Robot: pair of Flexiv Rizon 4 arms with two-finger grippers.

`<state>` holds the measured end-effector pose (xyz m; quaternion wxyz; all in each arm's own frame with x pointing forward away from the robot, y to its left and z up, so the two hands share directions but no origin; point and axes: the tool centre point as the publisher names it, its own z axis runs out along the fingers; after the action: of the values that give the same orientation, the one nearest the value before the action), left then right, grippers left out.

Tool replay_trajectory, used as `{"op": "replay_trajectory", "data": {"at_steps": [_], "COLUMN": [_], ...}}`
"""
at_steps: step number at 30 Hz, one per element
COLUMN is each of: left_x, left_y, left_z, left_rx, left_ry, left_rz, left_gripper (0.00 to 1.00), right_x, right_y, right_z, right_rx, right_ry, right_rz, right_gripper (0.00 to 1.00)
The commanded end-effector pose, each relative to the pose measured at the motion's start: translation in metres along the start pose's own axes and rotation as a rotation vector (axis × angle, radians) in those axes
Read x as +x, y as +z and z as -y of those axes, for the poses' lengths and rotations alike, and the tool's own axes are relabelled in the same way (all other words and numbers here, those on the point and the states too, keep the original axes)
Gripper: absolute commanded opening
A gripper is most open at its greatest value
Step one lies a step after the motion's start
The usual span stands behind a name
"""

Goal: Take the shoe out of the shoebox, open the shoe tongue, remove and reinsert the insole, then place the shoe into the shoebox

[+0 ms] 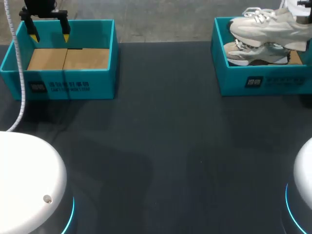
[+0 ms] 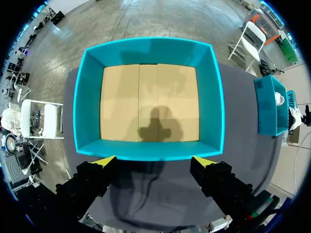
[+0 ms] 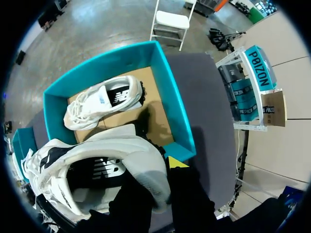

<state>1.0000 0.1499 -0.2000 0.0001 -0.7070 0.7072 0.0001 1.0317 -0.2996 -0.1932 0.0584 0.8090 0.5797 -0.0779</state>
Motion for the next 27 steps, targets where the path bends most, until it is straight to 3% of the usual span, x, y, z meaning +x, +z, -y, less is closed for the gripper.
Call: {"op": "replay_trajectory", "data": {"at_steps": [1,6,27], "left_x": [0.000,0.000,0.000], "left_y": [0.000,0.000,0.000], "left_z": [0.000,0.000,0.000], "left_rx": [0.000,0.000,0.000], "left_ry": [0.000,0.000,0.000], "left_rz": [0.000,0.000,0.000], "left_gripper": [1.00,1.00,1.00], "right_x": [0.004,0.008,0.008], "right_y": [-0.021,-0.031,-0.031], "right_z": [0.002,0.008,0.008], "right_rx": [0.002,0.000,0.000], "right_ry": [-0.002,-0.005,-0.005], "right_rz": [0.015,-0.007,-0.007], "right_gripper": [0.00,0.00,0.00]}}
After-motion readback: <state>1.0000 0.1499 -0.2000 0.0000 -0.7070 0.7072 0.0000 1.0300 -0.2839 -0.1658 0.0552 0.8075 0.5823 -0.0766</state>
